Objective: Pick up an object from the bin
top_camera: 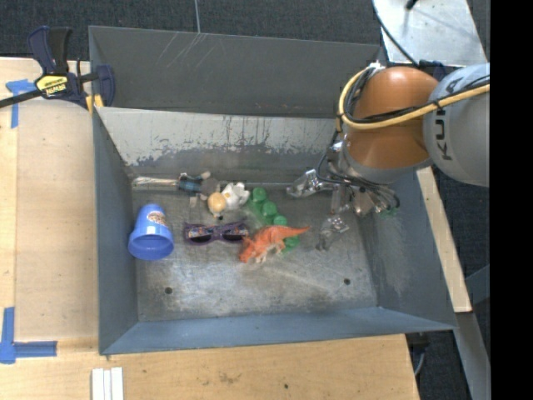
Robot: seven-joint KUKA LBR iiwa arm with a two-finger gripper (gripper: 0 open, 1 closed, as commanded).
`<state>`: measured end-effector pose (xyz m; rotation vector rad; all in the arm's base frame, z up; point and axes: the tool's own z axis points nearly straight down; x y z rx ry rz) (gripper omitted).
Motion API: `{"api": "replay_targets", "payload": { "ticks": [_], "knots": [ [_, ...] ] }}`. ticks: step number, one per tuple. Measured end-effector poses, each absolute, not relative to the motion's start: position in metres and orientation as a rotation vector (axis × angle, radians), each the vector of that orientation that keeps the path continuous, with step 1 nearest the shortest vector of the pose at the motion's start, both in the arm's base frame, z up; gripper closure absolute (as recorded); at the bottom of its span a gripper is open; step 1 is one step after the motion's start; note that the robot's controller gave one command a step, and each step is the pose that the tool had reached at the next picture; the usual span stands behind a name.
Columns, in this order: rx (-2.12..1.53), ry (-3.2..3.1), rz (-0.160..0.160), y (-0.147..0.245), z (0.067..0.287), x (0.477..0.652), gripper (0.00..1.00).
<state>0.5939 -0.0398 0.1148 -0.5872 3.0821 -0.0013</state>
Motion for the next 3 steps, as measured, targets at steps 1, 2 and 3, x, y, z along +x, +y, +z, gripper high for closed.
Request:
{"api": "replay_targets", "payload": {
  "ticks": [1,2,3],
  "knots": [
    [-0.796,3.028,-0.006,-0.003,0.085,0.584,0.00],
    [-0.605,3.059,-0.009,0.026,0.079,0.583,1.00],
    [-0.605,3.059,-0.009,0.026,0.079,0.583,1.00]
  ]
}}
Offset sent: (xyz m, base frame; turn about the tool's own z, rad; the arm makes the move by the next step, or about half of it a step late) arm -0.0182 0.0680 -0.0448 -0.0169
